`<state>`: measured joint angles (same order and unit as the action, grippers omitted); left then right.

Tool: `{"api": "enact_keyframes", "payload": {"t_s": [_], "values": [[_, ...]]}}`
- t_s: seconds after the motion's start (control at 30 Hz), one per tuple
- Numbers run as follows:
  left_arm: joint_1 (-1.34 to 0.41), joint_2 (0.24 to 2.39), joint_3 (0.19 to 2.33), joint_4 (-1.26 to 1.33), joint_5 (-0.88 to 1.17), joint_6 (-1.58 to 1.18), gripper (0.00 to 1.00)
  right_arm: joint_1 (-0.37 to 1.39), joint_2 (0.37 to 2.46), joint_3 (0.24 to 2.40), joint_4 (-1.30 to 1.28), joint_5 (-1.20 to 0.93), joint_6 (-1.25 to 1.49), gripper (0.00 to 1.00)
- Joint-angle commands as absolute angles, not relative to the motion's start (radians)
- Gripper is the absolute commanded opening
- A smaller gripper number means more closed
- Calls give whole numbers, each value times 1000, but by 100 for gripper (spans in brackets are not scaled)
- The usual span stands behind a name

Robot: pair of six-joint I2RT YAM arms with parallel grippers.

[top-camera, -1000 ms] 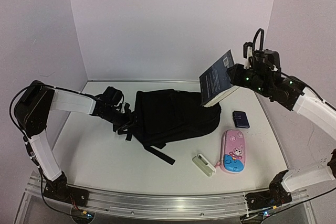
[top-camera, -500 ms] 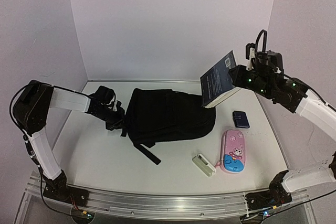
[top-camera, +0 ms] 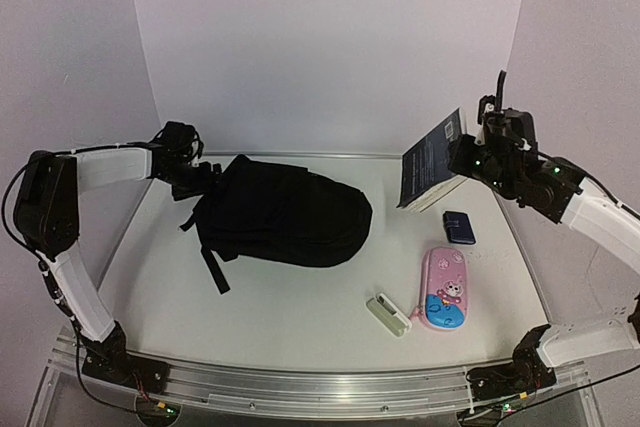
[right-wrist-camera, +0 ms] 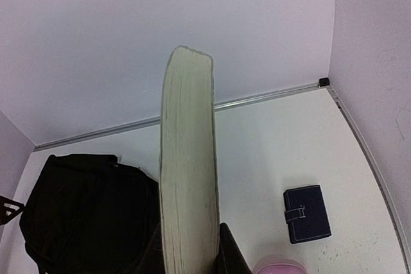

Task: Pack the student bag
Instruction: Move the student bag to the center of the board, then place the book in the student bag.

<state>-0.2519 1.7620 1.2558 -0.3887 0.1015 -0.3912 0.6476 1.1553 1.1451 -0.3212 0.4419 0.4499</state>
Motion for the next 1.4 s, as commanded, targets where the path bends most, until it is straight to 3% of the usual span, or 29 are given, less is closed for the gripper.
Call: {"api": "enact_keyframes", "payload": {"t_s": [0.0, 0.33, 0.73, 0.93, 1.03, 1.37], "values": [[-487, 1651, 1342, -438, -123, -229, 94, 643, 1150, 1148, -218, 525, 501, 0], [-865, 1809, 1546, -469, -41, -33, 96, 614, 1145, 1109, -218, 520, 550, 0], [-934, 2151, 1878, -549, -23, 34, 99, 611, 1071, 1054, -218, 472, 593, 0], [-937, 2195, 1937, -566, -23, 37, 96, 612, 1072, 1042, -218, 462, 593, 0], [-937, 2198, 1939, -565, -62, 40, 79, 611, 1079, 1040, -217, 461, 595, 0], [-937, 2123, 1882, -490, -212, 14, 3, 612, 1086, 1051, -212, 425, 626, 0]]}}
